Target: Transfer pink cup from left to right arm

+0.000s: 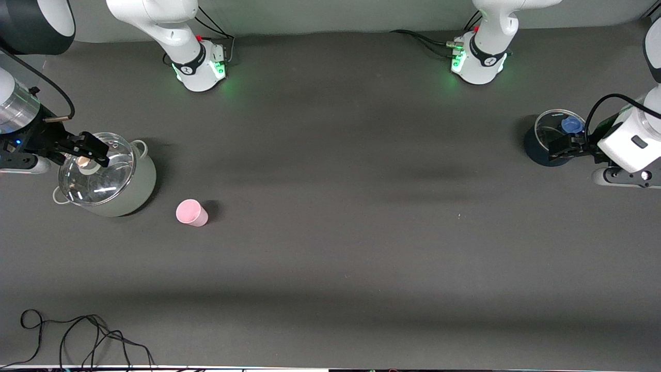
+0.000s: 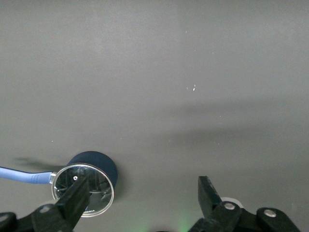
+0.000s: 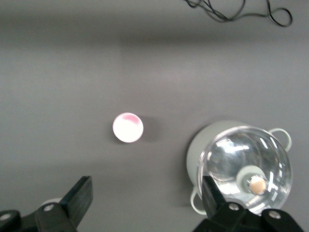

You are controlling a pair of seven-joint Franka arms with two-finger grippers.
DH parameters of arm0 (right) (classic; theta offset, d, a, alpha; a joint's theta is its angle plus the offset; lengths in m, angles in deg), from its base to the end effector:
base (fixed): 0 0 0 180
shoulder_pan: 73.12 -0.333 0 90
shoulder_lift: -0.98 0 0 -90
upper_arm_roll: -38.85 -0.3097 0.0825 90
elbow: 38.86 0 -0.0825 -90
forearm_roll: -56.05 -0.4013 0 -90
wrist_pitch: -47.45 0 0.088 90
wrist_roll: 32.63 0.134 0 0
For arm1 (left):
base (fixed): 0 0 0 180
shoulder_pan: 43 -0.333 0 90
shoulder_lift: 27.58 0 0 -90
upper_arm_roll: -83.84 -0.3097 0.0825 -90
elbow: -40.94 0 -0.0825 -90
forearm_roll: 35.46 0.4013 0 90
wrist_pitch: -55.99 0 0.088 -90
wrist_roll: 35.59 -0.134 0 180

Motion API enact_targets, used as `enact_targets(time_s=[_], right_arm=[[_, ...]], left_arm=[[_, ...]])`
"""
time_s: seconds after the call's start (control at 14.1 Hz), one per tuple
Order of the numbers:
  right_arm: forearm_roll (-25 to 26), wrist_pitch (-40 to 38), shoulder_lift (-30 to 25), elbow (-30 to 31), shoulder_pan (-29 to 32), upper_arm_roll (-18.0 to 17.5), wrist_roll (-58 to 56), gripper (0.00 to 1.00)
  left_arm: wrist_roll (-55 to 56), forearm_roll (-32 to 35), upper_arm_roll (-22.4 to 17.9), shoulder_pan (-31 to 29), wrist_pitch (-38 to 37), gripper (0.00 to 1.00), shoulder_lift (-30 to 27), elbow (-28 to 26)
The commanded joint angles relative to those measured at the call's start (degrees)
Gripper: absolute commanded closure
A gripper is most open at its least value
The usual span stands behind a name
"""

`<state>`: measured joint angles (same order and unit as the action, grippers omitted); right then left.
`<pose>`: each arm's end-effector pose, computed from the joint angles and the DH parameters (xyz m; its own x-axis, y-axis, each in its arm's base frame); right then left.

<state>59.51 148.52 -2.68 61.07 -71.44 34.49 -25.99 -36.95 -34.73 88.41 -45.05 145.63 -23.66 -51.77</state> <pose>0.5691 0.0207 0.5595 0.9943 -0.0572 0.0900 -0.0623 -0.9966 0.0548 0.5822 -0.0227 0.5284 0.9903 -0.0677 -0.1216 -0.0688 -0.9976 -0.0043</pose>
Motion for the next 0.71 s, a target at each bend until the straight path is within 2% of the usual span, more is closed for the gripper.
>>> enact_targets(time_s=[0.0,0.14,0.35,0.64], right_arm=[[-1.53,1.50,1.02,-1.32,-0.17,-0.30,-1.10,0.00],[-1.18,1.41,2.07,-2.80,-1.94,0.93,-0.41,0.00],[-1.00,-2.09,6.46,-10.44,-1.77,1.73,-0.93,0.00],[-1.26,-2.54,6.91,-10.46,-2.03,2.61,-0.32,0.00]], left_arm=[[0.66,-0.20,-0.08,0.02,-0.08,0.00,0.65,1.48],[0.66,-0.28,-0.08,0.02,-0.08,0.00,0.65,1.48],[0.66,-0.29,-0.08,0.02,-0.08,0.00,0.65,1.48],[0.66,-0.29,-0.08,0.11,0.01,0.00,0.73,1.83]])
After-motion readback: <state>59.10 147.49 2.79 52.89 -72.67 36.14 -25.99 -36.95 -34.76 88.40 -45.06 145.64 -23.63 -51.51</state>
